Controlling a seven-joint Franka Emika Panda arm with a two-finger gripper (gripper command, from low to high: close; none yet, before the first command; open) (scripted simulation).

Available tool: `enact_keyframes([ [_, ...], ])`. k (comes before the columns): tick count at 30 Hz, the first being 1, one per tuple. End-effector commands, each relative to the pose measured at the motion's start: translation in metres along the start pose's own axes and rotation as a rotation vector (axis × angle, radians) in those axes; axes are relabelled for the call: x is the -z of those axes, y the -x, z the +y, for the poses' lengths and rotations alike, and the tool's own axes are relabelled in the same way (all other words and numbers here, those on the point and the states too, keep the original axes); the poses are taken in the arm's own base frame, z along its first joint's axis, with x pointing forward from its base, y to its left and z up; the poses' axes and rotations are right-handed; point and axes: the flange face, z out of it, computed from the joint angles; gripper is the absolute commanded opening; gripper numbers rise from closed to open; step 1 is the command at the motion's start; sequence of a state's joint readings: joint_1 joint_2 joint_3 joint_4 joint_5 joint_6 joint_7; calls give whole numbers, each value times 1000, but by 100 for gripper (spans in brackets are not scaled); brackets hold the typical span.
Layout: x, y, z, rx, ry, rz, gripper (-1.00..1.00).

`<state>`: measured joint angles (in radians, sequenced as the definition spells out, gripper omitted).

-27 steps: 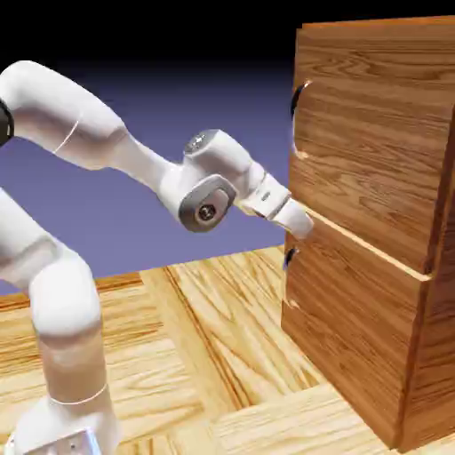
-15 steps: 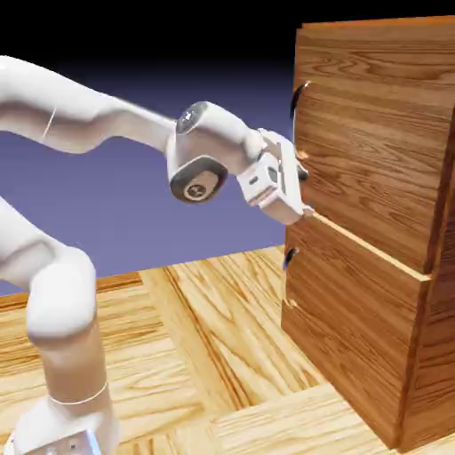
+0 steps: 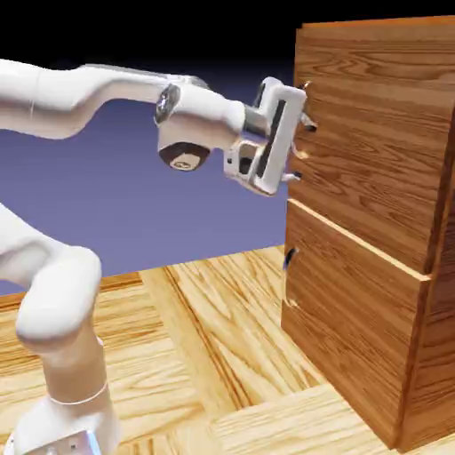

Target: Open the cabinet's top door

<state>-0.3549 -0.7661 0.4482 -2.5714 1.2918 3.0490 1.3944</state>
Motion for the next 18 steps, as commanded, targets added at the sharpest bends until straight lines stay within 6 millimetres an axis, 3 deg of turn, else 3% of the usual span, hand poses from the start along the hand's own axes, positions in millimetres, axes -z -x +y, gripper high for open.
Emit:
enact_keyframes([
  [1, 2, 3, 0, -54, -10, -10, 0],
  [9, 13, 23, 12, -477, -67, -102, 0],
  [18, 16, 46, 40, -941, -77, -220, 0],
])
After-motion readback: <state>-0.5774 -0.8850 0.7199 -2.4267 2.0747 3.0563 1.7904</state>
